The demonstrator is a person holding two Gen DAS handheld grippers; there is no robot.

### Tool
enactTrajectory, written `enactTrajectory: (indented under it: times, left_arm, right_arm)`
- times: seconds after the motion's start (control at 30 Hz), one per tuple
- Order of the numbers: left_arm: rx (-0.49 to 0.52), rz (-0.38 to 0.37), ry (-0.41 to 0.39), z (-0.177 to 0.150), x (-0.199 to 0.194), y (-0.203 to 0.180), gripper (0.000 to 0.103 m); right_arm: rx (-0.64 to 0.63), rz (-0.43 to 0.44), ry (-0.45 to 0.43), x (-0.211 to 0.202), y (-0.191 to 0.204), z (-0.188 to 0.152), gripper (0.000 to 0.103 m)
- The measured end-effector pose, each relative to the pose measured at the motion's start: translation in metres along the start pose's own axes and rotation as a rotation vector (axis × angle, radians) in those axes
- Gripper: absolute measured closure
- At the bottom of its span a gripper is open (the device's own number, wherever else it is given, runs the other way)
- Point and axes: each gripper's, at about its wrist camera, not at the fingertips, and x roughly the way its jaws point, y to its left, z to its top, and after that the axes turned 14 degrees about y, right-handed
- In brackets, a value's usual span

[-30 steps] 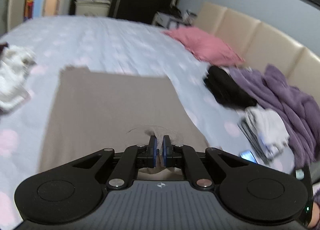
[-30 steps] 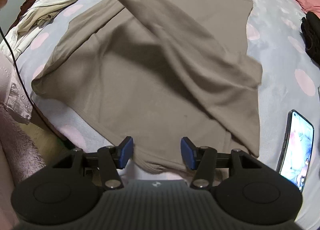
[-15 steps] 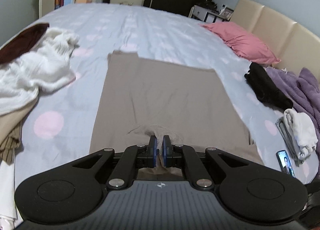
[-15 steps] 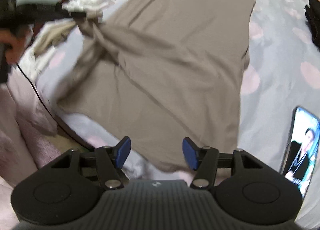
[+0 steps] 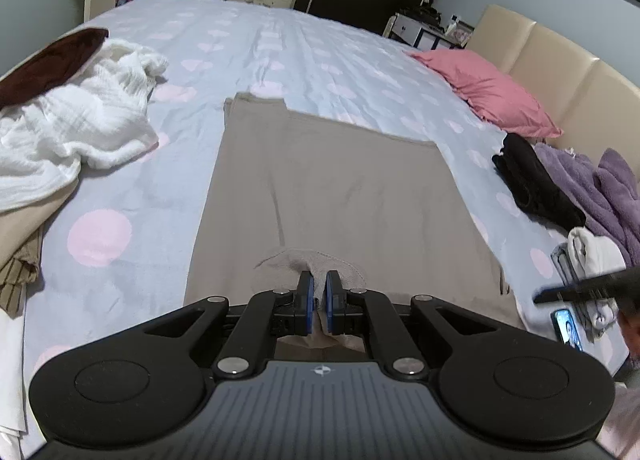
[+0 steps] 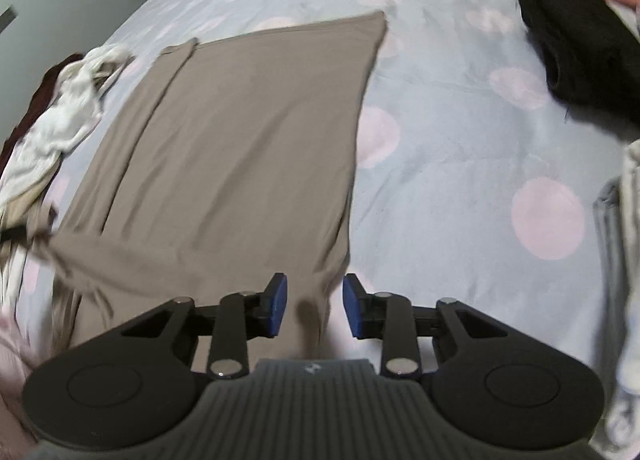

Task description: Fold clothes

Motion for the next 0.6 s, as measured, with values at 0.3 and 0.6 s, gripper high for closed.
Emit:
enactTrajectory:
  times: [0.3, 0.6]
  left_arm:
    - [-0.118, 0.091, 0.106, -0.019, 0.009, 0.038, 0.097]
    - [-0.157, 0.127, 0.082, -0.021, -0.005, 0.047, 0.06]
  right_arm:
    - [-0.021, 0.002, 0.08, 0.033, 0.002, 0.005, 0.068]
    - [0.084, 0.011, 0.007, 0.016, -0.006, 0.018, 0.068]
